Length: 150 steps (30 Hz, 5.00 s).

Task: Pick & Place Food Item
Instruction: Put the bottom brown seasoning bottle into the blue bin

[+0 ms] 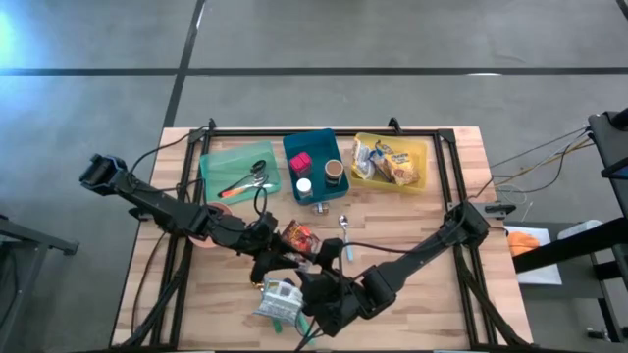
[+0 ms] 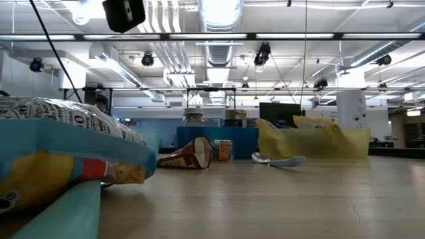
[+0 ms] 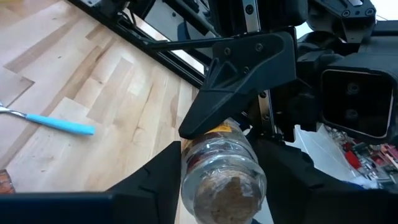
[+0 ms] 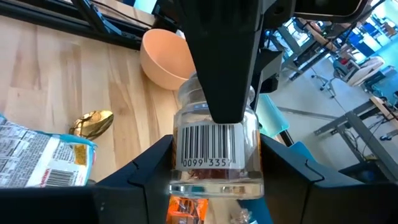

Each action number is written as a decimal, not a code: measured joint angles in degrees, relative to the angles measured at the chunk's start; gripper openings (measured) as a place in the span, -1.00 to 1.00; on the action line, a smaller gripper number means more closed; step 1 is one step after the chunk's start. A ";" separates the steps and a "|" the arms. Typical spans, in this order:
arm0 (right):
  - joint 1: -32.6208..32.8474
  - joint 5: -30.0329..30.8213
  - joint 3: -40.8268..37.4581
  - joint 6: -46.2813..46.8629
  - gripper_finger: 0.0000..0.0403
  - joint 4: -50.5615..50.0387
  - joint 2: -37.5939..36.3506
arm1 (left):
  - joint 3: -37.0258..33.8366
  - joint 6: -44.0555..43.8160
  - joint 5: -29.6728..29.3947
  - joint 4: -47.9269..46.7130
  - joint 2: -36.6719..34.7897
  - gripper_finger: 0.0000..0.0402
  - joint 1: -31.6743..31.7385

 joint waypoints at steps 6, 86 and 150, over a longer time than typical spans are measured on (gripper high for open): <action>0.01 0.12 0.36 -0.68 -0.07 -0.08 0.00 | 0.00 -0.47 0.75 0.19 -0.07 0.06 0.00; 5.86 -1.06 -1.95 50.76 0.48 -47.08 -0.37 | 30.63 21.78 11.93 -46.98 5.84 -0.10 39.15; 0.38 -10.49 -65.37 28.52 0.48 20.92 -42.84 | 49.43 59.10 12.18 -72.43 44.13 -0.10 51.32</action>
